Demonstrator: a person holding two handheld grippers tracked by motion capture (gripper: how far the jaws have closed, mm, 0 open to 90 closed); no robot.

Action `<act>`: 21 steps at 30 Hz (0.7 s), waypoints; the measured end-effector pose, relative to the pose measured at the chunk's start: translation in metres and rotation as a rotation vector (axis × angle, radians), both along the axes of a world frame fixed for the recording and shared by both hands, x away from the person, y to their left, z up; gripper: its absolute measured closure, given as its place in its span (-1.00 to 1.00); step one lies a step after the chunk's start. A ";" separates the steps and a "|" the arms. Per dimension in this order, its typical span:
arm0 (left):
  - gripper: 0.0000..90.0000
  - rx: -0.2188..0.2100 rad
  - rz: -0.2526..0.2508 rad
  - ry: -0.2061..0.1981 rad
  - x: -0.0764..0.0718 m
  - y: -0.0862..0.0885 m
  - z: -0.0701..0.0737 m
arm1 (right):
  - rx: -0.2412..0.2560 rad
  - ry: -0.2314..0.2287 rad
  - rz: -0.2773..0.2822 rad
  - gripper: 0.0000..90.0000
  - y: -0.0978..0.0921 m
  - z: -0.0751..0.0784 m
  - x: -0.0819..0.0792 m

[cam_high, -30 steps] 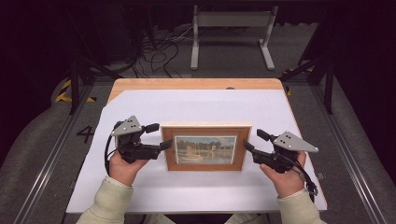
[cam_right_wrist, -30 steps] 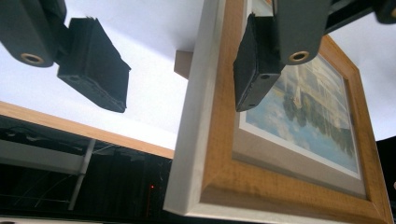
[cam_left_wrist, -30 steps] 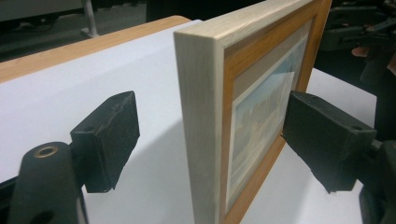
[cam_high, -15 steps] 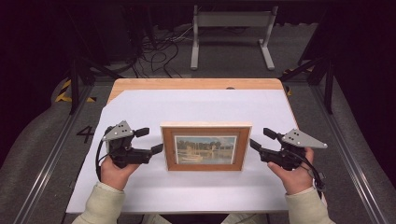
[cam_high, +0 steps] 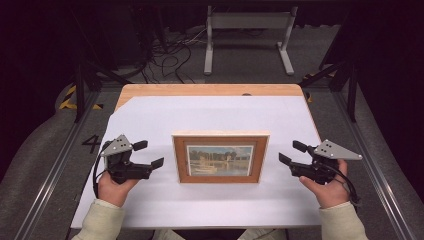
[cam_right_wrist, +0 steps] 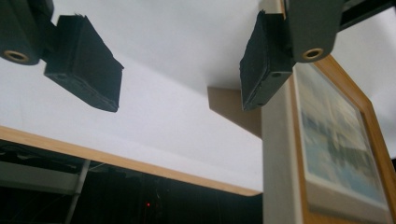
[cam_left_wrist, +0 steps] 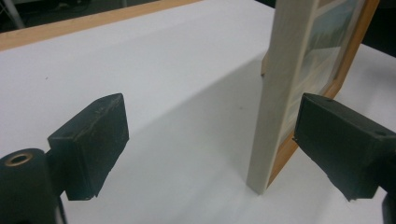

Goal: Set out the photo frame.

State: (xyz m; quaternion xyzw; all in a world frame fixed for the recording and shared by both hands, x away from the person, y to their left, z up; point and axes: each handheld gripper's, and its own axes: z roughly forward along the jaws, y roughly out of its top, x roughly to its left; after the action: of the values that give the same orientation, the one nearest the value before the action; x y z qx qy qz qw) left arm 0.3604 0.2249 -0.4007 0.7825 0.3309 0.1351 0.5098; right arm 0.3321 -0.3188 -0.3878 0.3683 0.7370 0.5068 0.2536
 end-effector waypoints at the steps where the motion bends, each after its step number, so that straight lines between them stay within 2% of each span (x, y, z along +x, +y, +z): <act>1: -0.78 0.002 0.003 0.006 -0.001 0.003 -0.002 | -0.007 0.004 0.004 -0.36 -0.002 -0.002 0.000; 5: -0.80 0.013 0.015 0.004 -0.002 0.011 -0.009 | -0.014 0.015 0.019 -0.39 -0.007 -0.008 0.002; 11: -0.83 0.016 0.046 0.040 -0.003 0.028 -0.026 | -0.026 0.057 0.032 -0.45 -0.015 -0.022 0.007; 14: -0.84 0.017 0.050 0.048 -0.002 0.032 -0.029 | -0.030 0.077 0.030 -0.46 -0.018 -0.027 0.008; 21: -0.84 -0.008 0.062 0.096 0.003 0.040 -0.044 | -0.044 0.112 0.023 -0.47 -0.026 -0.042 0.013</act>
State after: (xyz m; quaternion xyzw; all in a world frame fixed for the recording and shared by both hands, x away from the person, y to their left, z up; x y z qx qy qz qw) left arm 0.3637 0.2650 -0.4442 0.7756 0.3795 0.1117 0.4919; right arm 0.3450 -0.3448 -0.4295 0.3818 0.7651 0.4722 0.2141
